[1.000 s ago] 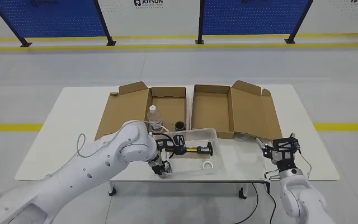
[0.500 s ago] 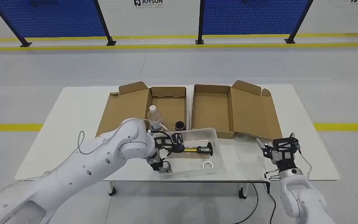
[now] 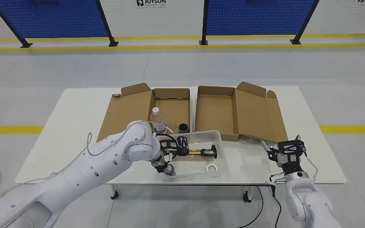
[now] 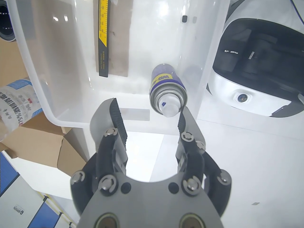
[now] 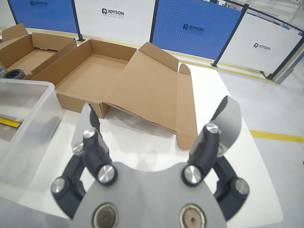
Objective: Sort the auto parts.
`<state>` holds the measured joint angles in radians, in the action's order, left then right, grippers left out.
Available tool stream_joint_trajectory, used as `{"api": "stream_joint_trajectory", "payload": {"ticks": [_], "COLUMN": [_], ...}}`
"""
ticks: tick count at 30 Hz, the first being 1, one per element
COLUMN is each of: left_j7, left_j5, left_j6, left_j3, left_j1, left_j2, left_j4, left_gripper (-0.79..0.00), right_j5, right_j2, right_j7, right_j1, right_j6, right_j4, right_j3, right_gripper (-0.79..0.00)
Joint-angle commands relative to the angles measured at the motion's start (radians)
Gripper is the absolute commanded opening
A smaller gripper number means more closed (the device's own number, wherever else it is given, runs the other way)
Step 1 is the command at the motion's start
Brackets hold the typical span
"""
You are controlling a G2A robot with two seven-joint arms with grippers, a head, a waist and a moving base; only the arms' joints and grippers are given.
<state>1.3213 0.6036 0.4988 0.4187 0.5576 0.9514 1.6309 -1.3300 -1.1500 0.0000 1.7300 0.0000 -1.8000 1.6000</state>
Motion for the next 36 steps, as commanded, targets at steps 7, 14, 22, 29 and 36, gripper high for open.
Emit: {"api": "stream_joint_trajectory", "payload": {"ticks": [7, 14, 22, 29, 36], "left_j7": [0.002, -0.002, -0.006, -0.012, -0.019], "left_j5": [-0.007, -0.009, -0.010, -0.003, 0.001], "left_j6": [-0.002, 0.002, 0.006, 0.012, 0.019], "left_j3": [-0.017, -0.035, -0.050, -0.058, -0.062], "left_j1": [-0.009, -0.017, -0.021, -0.021, -0.018], "left_j2": [0.008, 0.016, 0.026, 0.035, 0.046], "left_j4": [-0.013, -0.022, -0.037, -0.059, -0.073], "left_gripper": [-0.277, -0.274, -0.274, -0.274, -0.259], "right_j5": [0.000, 0.000, 0.000, 0.000, 0.000], "right_j2": [0.000, 0.000, 0.000, 0.000, 0.000], "right_j7": [0.000, 0.000, 0.000, 0.000, 0.000], "right_j1": [0.000, 0.000, 0.000, 0.000, 0.000], "right_j6": [0.000, 0.000, 0.000, 0.000, 0.000], "right_j4": [0.000, 0.000, 0.000, 0.000, 0.000], "right_j3": [0.000, 0.000, 0.000, 0.000, 0.000], "right_gripper": [0.000, 0.000, 0.000, 0.000, 0.000]}}
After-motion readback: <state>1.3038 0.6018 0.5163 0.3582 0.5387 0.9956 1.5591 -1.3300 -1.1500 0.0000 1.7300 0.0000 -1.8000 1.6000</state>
